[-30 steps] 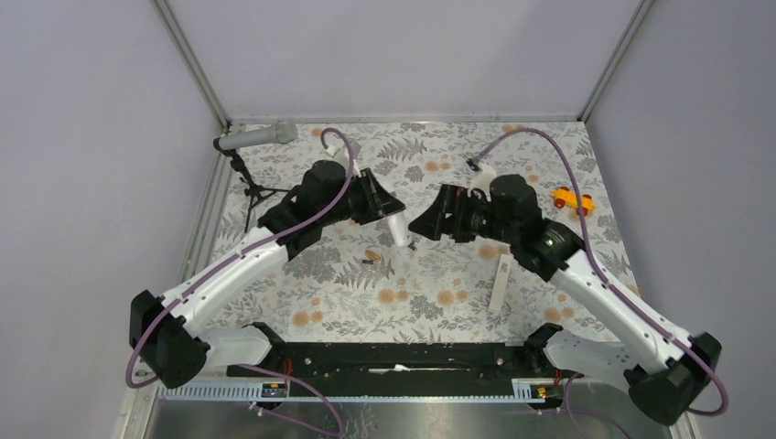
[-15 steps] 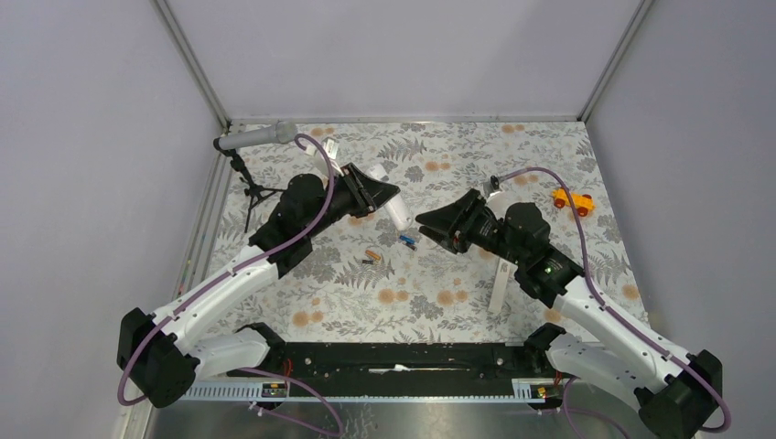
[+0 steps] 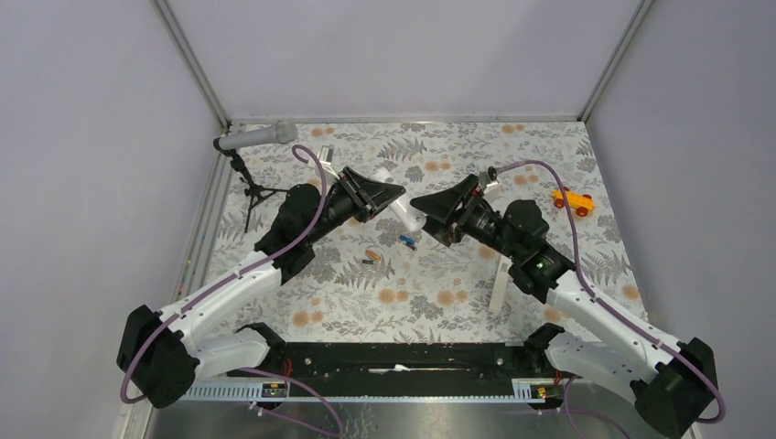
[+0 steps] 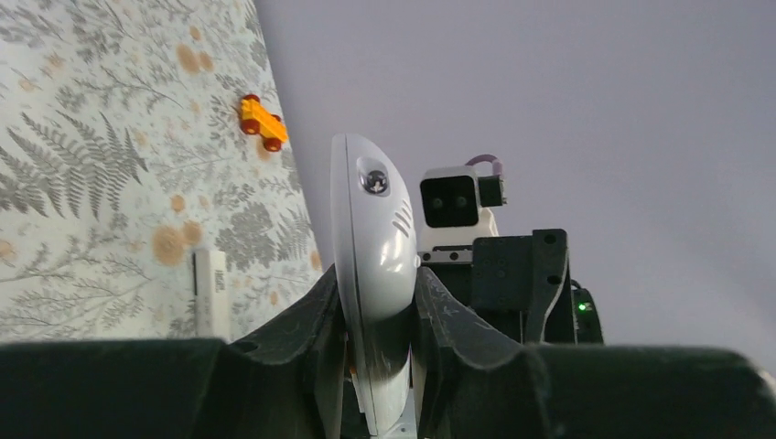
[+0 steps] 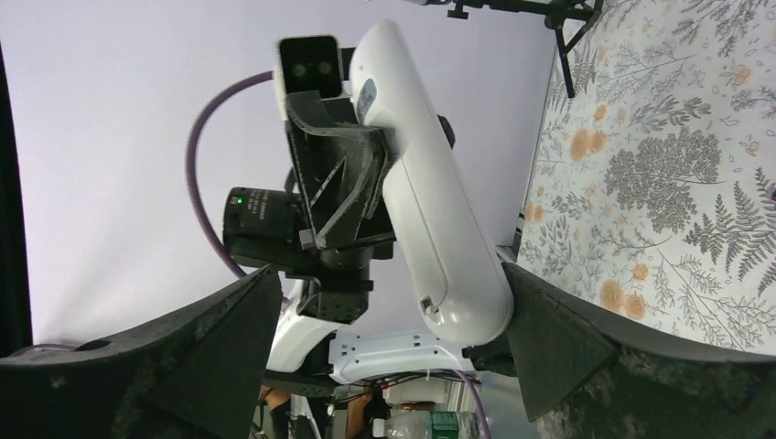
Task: Load the batteries into the remote control
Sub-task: Turn over the remote control at the center of the board.
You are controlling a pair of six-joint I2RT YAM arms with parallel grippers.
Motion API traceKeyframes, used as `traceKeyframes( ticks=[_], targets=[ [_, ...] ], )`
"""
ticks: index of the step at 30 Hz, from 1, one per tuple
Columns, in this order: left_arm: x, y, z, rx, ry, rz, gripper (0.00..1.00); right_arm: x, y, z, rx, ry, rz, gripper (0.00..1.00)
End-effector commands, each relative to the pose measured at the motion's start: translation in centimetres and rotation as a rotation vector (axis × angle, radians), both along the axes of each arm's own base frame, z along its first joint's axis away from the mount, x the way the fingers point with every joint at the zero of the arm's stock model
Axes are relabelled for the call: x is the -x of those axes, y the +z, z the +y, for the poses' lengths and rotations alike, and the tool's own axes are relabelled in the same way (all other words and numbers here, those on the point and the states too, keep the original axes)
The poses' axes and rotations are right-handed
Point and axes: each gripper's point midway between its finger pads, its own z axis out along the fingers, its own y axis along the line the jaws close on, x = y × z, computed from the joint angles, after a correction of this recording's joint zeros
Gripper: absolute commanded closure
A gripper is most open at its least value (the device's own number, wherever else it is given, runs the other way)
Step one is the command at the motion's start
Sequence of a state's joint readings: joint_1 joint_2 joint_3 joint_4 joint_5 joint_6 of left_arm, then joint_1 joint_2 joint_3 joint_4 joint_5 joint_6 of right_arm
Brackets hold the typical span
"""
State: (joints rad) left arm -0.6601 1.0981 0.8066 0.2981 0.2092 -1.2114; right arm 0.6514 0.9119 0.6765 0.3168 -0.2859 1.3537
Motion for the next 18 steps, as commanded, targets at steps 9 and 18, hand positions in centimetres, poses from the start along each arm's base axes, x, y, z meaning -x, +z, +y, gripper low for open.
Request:
traceKeyframes(
  ticks=[9,18],
  targets=[
    [1.7,7.0,1.0,0.315,-0.036,-0.003,0.91,0.0,5.5,1.1,-0.204,0.068,-0.096,0.63],
    [2.1,8.9,1.0,0.319,-0.085,-0.007,0.44,0.2,5.7,0.2,-0.22,0.03,-0.101,0.93]
  ],
)
